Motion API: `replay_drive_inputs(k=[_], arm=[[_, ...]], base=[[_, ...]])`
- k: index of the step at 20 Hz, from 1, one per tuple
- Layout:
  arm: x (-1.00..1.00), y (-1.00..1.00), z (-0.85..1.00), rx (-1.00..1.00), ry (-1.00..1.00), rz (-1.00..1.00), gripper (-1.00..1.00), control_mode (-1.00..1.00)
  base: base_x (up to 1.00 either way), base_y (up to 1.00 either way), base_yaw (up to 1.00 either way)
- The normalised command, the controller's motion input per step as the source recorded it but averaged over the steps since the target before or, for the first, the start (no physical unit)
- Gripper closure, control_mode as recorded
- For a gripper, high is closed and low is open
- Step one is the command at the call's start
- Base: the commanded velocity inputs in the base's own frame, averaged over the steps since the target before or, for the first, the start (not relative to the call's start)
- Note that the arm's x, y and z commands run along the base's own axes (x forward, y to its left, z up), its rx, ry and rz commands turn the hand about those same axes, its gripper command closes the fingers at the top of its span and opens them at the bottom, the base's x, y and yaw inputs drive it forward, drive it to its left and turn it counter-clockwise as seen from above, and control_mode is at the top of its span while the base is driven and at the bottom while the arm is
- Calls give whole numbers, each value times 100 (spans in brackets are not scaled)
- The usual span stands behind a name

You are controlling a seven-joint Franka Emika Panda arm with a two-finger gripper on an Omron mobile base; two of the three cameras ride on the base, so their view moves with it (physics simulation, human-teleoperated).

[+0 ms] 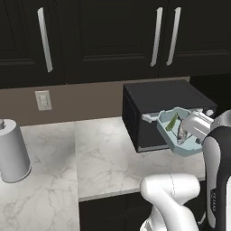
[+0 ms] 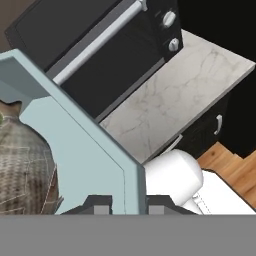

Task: Place the tupperware on the top shelf of the fridge. Make space for the tupperware among the existing items by rearranging them on the shelves if needed. Close the fridge door when finished.

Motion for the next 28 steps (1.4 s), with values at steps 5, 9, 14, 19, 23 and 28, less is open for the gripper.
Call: replay_drive_inputs(k=[5, 9, 14, 19, 23, 28], arm=[[0, 0, 0, 0, 0, 0, 100, -100], [-2, 0, 0, 0, 0, 0, 100, 100], [0, 0, 0, 0, 0, 0, 100, 100], [0, 0, 0, 0, 0, 0, 100, 100], [0, 0, 0, 0, 0, 0, 100, 100], [0, 0, 0, 0, 0, 0, 100, 100]], base=[[0, 0, 0], [-4, 0, 0], [-36, 0, 0], [-68, 0, 0], [-70, -12, -3], [-65, -19, -18]])
